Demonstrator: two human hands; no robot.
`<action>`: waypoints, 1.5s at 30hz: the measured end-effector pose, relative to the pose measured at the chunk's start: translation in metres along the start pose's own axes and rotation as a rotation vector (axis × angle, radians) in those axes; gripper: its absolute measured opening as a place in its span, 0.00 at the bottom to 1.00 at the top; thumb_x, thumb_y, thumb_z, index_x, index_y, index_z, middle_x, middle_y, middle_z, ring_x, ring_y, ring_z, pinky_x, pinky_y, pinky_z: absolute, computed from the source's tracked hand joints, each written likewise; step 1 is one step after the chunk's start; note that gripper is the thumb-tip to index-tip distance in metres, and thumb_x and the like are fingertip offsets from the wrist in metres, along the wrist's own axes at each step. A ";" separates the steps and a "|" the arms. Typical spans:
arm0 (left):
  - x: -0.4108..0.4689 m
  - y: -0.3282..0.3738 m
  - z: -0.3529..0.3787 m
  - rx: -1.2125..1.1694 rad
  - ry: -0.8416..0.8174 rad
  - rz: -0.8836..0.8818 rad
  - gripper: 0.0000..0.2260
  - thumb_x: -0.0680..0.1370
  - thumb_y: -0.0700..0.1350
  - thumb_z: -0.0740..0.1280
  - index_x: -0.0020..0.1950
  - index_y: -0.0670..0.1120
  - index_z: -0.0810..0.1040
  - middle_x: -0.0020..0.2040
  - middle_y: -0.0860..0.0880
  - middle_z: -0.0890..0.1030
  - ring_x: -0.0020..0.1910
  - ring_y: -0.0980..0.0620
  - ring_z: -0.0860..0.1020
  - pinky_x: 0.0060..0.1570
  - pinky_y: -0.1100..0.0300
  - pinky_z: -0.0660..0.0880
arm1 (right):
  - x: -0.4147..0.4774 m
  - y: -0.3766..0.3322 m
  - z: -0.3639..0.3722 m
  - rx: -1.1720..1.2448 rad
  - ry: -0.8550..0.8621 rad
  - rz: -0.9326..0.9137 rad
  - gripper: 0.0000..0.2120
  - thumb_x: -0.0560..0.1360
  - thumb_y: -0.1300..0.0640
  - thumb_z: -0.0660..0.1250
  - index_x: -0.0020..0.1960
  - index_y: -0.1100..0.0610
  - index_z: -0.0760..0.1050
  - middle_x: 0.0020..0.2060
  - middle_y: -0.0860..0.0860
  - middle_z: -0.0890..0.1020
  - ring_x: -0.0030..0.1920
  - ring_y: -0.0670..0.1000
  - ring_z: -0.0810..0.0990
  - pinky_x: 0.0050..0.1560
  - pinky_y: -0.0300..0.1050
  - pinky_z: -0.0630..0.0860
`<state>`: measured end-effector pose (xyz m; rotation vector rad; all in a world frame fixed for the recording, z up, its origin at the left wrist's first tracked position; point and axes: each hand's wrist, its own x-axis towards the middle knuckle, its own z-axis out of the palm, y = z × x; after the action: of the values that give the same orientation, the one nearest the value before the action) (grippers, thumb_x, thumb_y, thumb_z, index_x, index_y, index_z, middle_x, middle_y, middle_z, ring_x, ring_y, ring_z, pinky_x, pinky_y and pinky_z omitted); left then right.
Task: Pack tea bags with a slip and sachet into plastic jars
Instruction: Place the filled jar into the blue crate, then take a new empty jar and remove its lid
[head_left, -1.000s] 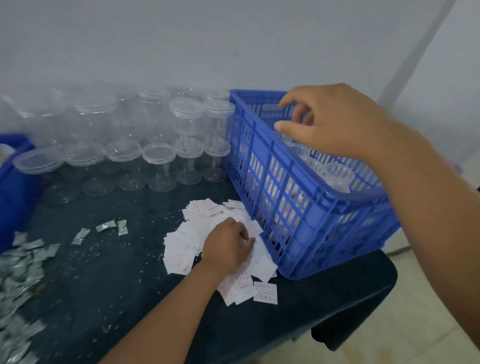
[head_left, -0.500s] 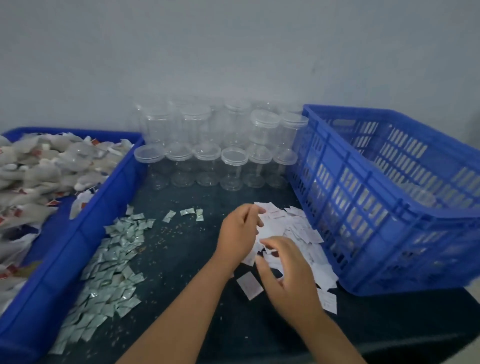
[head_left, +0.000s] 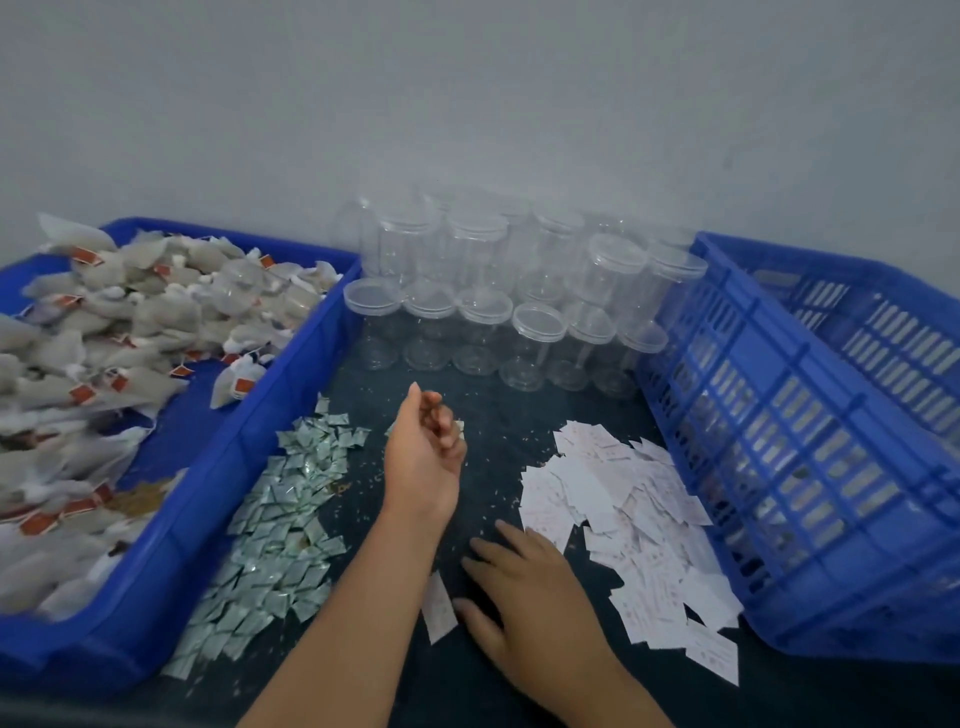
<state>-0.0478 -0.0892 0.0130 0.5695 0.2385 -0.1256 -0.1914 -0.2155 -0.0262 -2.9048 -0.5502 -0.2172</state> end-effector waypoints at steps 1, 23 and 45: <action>0.002 0.006 -0.003 0.028 -0.004 0.021 0.15 0.86 0.52 0.63 0.42 0.49 0.77 0.31 0.52 0.71 0.26 0.56 0.64 0.26 0.63 0.60 | 0.003 0.002 -0.002 0.099 0.069 0.057 0.17 0.79 0.43 0.73 0.63 0.49 0.87 0.62 0.44 0.86 0.67 0.50 0.83 0.69 0.51 0.79; 0.016 0.011 -0.087 1.358 -0.015 0.599 0.22 0.82 0.60 0.65 0.33 0.49 0.71 0.29 0.53 0.74 0.27 0.58 0.71 0.29 0.62 0.65 | 0.159 0.105 -0.078 0.356 0.230 0.431 0.31 0.79 0.42 0.75 0.77 0.50 0.72 0.72 0.48 0.77 0.70 0.49 0.76 0.69 0.47 0.72; 0.025 0.011 -0.088 1.507 -0.040 0.518 0.25 0.82 0.69 0.49 0.40 0.57 0.78 0.33 0.58 0.80 0.33 0.58 0.78 0.33 0.58 0.71 | 0.189 0.048 -0.079 1.126 0.535 0.308 0.41 0.66 0.34 0.83 0.72 0.40 0.68 0.66 0.38 0.80 0.68 0.39 0.79 0.69 0.48 0.77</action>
<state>-0.0378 -0.0337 -0.0595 2.0988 -0.1014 0.2273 -0.0084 -0.2092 0.0766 -1.6962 -0.0555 -0.4385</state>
